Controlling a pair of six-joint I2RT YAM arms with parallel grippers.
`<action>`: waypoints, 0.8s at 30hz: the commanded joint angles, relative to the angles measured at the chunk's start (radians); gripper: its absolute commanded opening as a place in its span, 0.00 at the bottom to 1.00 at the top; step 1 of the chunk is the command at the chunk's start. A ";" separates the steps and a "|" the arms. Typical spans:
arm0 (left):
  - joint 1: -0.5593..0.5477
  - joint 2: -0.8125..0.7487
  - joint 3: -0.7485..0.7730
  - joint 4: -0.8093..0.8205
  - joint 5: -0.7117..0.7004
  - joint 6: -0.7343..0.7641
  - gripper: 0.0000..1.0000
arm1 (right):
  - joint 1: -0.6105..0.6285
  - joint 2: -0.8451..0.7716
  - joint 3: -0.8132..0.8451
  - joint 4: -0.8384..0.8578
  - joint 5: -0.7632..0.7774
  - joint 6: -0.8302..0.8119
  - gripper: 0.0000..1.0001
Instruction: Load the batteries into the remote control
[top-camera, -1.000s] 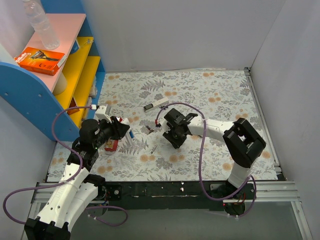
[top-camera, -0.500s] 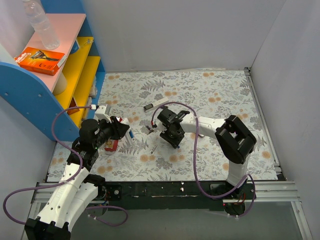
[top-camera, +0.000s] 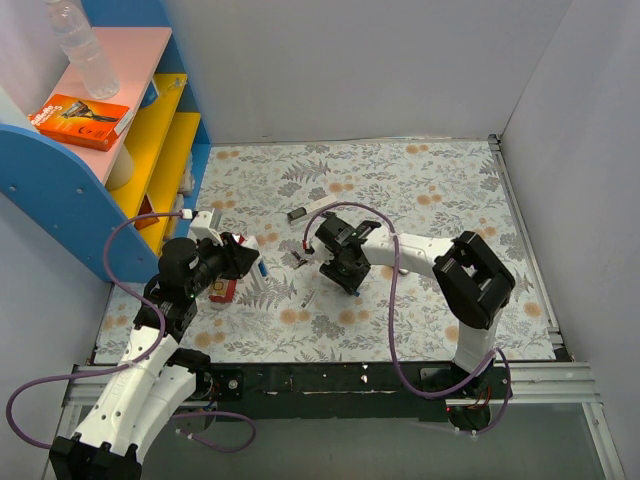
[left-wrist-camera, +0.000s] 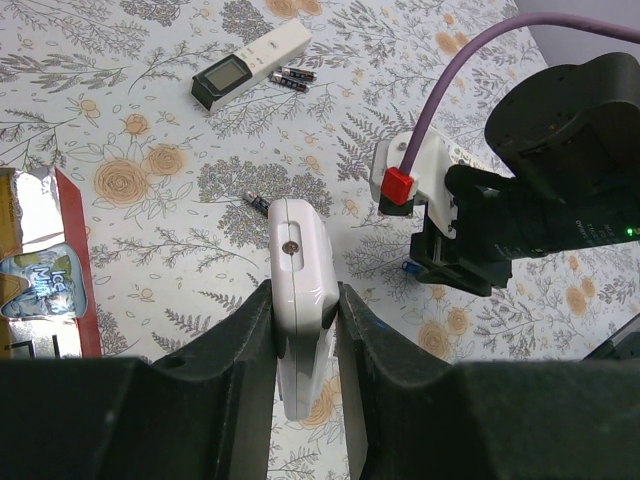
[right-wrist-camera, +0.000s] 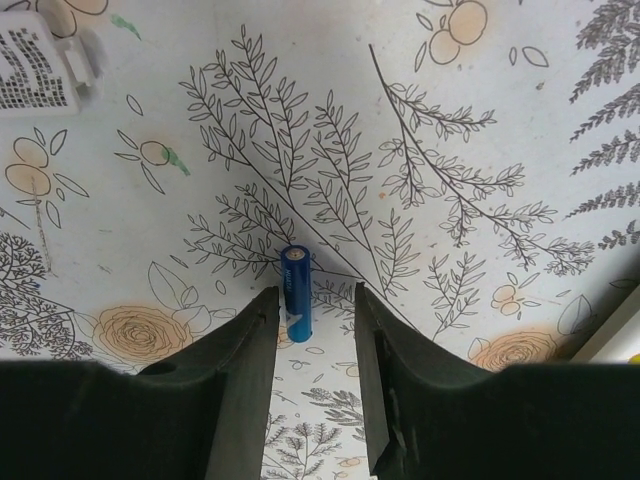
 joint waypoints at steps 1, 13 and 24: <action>0.005 -0.002 0.006 0.022 0.038 -0.004 0.00 | 0.001 -0.055 -0.008 0.002 0.023 -0.003 0.45; 0.005 -0.014 -0.031 0.140 0.298 -0.018 0.00 | -0.002 -0.285 -0.143 0.153 0.056 0.108 0.84; 0.006 -0.054 -0.051 0.226 0.454 -0.007 0.00 | -0.016 -0.452 -0.328 0.262 0.102 0.274 0.85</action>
